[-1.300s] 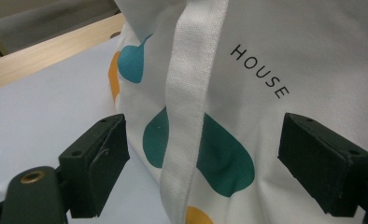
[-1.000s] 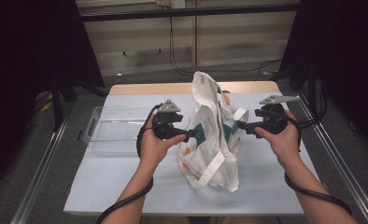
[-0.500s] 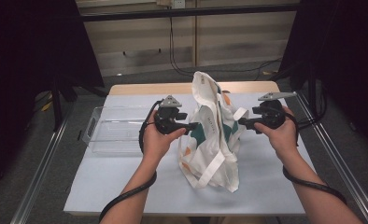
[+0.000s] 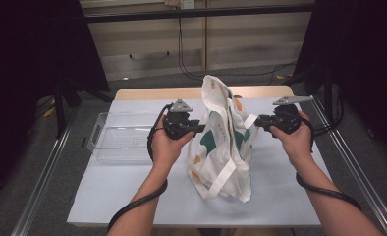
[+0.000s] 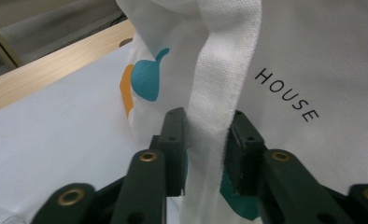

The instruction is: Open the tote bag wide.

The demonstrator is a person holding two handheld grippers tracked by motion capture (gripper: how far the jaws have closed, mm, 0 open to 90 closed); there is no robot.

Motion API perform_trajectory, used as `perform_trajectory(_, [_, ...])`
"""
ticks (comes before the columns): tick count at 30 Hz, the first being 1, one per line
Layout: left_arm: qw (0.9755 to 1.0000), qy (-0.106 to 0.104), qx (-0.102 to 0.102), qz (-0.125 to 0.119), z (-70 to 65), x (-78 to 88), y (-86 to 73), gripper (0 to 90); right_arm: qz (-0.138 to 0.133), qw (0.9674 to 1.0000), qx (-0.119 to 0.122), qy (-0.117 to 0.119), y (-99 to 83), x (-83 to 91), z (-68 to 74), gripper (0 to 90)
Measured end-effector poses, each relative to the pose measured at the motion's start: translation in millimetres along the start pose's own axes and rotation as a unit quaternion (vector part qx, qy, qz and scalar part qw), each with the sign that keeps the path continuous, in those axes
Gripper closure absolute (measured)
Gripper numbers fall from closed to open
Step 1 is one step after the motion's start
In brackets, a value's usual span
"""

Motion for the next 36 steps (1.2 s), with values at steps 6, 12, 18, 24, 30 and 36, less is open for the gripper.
perform_trajectory(6, [0.9999,0.002,0.011,0.001,4.3,2.5,-5.8,82.8,0.012,0.9992,-0.035,-0.011,-10.2,1.7,-12.5,90.0])
perform_trajectory(12, [0.9997,0.01,0.021,0.007,7.2,1.5,-11.5,84.7,0.025,0.9979,-0.055,-0.022,-25.2,0.8,-28.2,90.0])
perform_trajectory(18, [0.9995,0.011,0.029,0.006,7.6,3.0,-16.2,85.3,0.035,0.997,-0.065,-0.025,-42.0,-1.1,-38.4,90.0])
perform_trajectory(24, [0.9995,0.011,0.029,0.004,6.4,6.5,-17.2,85.3,0.039,0.9961,-0.076,-0.023,-56.4,-2.8,-43.3,90.0])
perform_trajectory(30, [0.9997,0.005,0.025,0.004,4.0,7.3,-13.3,82.4,0.033,0.9971,-0.067,-0.018,-52.6,1.6,-37.4,87.9])
perform_trajectory(36, [0.9998,0.001,0.021,0.007,1.7,7.6,-10.2,77.3,0.027,0.9987,-0.042,-0.009,-46.1,2.4,-23.2,63.1])
Point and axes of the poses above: each handheld gripper's, and its own axes: x roughly backward along the jaws, y roughly out of its top, z roughly to its left, the point moved 3 cm from there along -x, roughly forward along the jaws, and after that the axes turned 13 degrees about -x, right-handed, at the moved point
